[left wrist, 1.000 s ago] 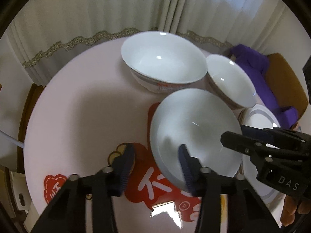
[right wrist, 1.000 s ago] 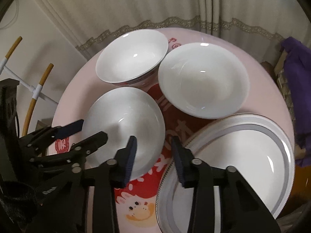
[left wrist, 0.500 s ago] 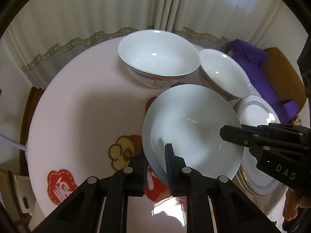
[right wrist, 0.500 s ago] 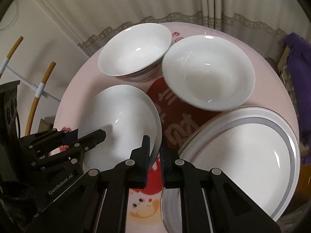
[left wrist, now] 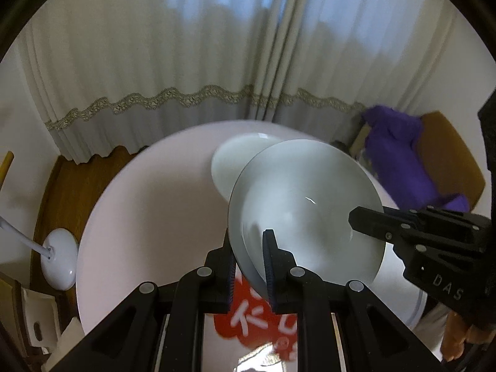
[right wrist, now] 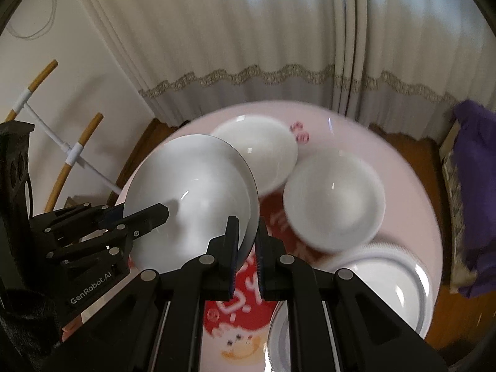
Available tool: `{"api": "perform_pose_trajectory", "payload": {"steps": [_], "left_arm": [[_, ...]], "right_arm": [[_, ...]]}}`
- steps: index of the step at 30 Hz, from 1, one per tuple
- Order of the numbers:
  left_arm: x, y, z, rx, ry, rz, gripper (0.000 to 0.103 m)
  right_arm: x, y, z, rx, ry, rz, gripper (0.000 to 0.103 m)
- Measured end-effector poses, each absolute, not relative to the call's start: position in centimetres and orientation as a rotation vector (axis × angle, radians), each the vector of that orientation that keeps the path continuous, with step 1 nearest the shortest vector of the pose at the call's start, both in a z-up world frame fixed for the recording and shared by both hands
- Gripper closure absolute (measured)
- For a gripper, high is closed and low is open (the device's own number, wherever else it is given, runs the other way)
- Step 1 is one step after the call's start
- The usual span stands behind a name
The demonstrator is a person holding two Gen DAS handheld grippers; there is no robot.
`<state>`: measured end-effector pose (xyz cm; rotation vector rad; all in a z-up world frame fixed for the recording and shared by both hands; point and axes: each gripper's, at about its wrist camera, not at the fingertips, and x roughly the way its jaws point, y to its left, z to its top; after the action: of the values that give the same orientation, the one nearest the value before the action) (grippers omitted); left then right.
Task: Organize plates and bowls
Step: 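Lift the bowl with both grippers and lower it into another bowl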
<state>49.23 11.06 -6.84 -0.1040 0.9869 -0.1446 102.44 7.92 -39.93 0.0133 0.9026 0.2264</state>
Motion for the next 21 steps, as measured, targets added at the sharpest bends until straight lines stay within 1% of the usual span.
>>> {"api": "perform_pose_trajectory", "payload": {"steps": [6,15,21], "left_arm": [[52.3,11.2,-7.9,-0.126,0.97,-0.112,0.091],[58.0,9.4,-12.0,-0.138,1.029,-0.098,0.09],[61.1,8.4,-13.3,-0.136,1.044,-0.095,0.09]], "right_arm": [[106.3,8.3,-39.4,-0.037,0.875,0.192,0.093],[111.1,7.5,-42.2,-0.101,0.916,0.142,0.093],[112.2,7.1,-43.3,-0.123,0.925,0.123,0.093]]}}
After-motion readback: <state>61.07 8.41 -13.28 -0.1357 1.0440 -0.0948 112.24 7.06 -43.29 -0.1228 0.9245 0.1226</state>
